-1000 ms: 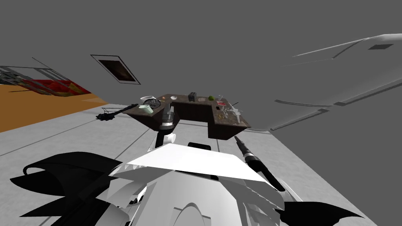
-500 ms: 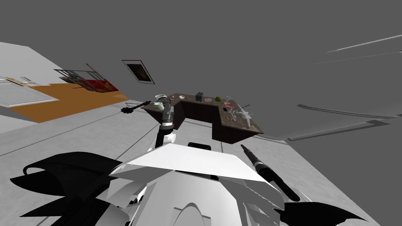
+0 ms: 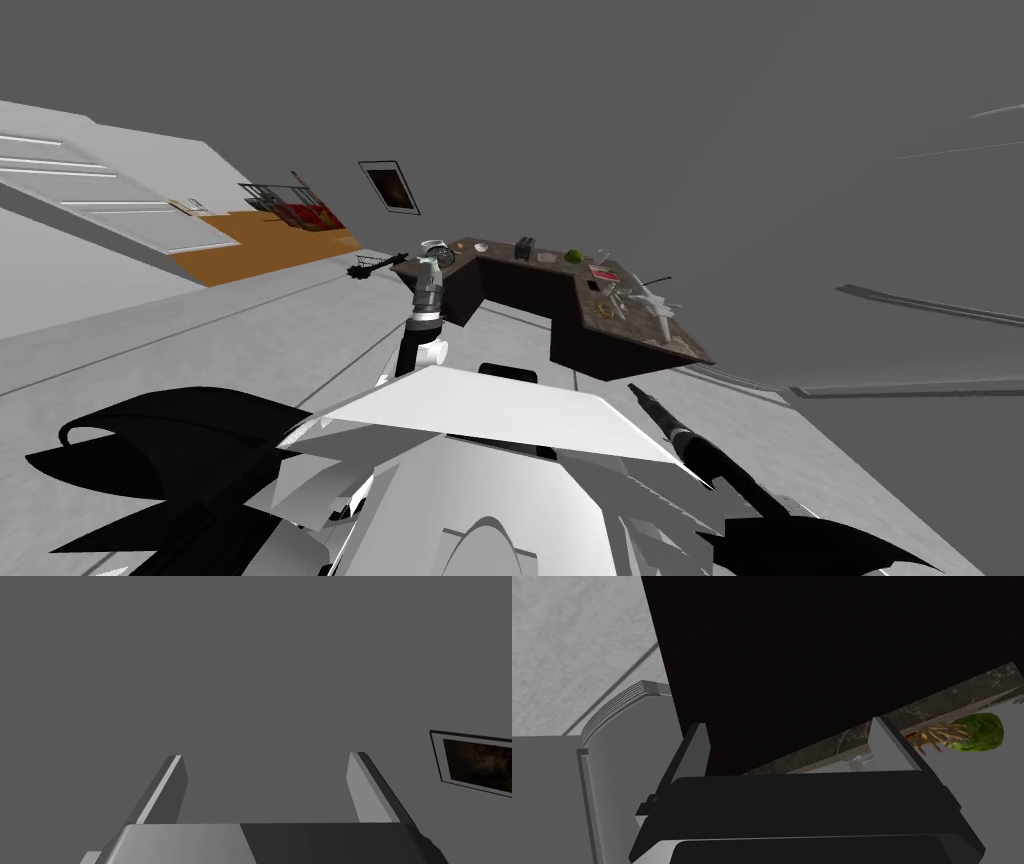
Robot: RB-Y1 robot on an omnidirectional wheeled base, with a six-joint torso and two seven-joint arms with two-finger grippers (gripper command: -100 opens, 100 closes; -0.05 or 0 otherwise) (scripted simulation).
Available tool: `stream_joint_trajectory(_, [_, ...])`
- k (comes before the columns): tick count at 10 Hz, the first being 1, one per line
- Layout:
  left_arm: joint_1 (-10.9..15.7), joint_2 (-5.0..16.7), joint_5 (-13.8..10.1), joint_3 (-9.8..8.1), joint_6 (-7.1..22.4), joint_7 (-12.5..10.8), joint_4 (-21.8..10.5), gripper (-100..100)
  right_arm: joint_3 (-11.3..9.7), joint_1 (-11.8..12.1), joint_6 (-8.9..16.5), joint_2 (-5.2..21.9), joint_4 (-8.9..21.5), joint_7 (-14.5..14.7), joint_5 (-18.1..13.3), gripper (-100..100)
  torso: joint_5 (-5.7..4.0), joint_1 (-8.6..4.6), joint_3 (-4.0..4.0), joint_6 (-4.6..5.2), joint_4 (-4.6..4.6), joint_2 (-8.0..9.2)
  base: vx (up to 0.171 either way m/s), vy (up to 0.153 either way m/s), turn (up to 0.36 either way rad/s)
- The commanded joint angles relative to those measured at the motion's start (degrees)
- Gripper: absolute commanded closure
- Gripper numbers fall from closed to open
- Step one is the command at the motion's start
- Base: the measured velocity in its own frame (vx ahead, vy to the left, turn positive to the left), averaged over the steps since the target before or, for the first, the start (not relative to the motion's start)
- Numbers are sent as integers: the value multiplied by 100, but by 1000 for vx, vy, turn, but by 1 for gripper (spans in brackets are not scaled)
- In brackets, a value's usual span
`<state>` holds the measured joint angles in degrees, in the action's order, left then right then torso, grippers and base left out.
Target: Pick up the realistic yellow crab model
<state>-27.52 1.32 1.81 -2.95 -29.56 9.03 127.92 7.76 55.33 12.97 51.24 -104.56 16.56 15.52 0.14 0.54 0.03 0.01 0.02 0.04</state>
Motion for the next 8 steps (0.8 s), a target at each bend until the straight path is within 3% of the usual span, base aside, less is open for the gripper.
stream_joint_trajectory(1, [0, 0, 0, 0, 0, 0, 0, 0, 61, 175, 201, 215, 199, 26, -15, -100, 0, 0, 0, 0, 0, 0, 17, 128, 334])
stream_joint_trajectory(3, [1, 0, 0, 1, 0, 0, 0, 0, 157, 409, 539, 551, 517, 43, -41, -100, 0, 6, -6, -5, -2, -10, 62, 182, 409])
stream_joint_trajectory(4, [0, 0, 0, 1, 0, 0, 0, 0, 157, 409, 539, 583, 517, 43, -41, -100, 2, 13, -12, -4, -5, -22, 64, 126, 316])
stream_joint_trajectory(8, [0, 1, 0, -1, 0, 0, 0, 0, 270, 715, 983, 1056, 963, 43, -112, -100, -7, -26, -6, -4, -2, -11, 69, 76, 345])
